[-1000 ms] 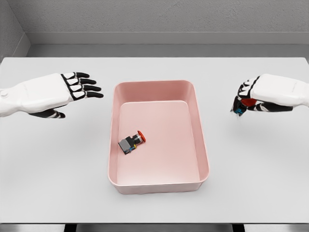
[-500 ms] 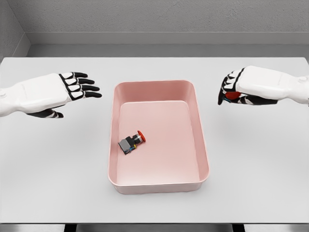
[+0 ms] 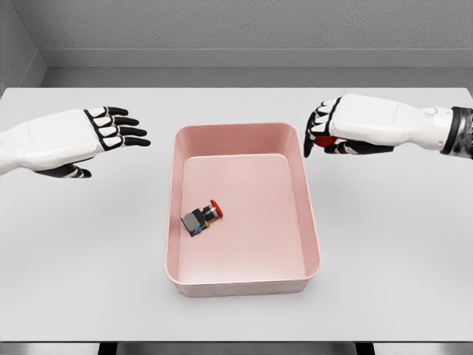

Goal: Put the industrial switch in the basket with both arms

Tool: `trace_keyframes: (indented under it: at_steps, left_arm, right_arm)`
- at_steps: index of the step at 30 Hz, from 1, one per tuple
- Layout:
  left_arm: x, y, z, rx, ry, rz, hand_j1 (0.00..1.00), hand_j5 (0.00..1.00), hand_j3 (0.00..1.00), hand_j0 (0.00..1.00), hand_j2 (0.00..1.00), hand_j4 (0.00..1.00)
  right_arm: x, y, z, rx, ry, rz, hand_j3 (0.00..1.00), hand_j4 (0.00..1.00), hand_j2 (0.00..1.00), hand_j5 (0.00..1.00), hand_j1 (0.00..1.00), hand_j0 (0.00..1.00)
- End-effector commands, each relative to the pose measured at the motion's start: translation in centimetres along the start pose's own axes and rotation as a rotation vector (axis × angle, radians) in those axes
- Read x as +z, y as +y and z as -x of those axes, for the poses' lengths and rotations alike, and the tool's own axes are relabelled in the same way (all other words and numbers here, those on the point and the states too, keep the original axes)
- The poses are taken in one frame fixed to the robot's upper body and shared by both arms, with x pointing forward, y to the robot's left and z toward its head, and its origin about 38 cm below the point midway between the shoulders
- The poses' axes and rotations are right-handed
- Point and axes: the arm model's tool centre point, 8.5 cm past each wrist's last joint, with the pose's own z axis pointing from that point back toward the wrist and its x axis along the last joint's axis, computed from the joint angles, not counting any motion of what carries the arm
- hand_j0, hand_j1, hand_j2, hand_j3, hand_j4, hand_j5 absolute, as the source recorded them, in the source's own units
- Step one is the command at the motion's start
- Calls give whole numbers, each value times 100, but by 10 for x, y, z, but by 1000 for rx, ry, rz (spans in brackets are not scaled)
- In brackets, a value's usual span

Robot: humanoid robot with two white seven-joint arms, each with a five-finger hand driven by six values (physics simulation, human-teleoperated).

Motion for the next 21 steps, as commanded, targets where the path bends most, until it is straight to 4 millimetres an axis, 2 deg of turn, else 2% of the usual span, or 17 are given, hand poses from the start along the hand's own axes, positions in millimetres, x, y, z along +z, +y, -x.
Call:
trace_keyframes:
  at_steps: [1,3,5,18,21]
  left_arm:
    - [0,1,0,3,1,-5,100,100,100,100,100,100]
    - [0,1,0,4,1,-5,100,100,100,100,100,100]
    - [0,1,0,4,0,-4,100,100,100,100,100,100]
    - [0,0,1,4,3,-3,100,100,100,100,100,100]
    - [0,0,1,5,3,-2,100,100,100,100,100,100]
  right_arm:
    - [-5,1,-2,-11,-13,6,48,48,48,48,48,48]
    - [-10,-2,-4,-5,-27,6,48,48,48,48,48,48]
    - [-26,-5,-9,4,-66,1,48,48,48,48,48,48]
    - [-62,-13,-26,29,-164,-8,48,48,48,48,48,48]
    - [-67,-14,-29,40,-179,-29,52,52,52,52,52,52]
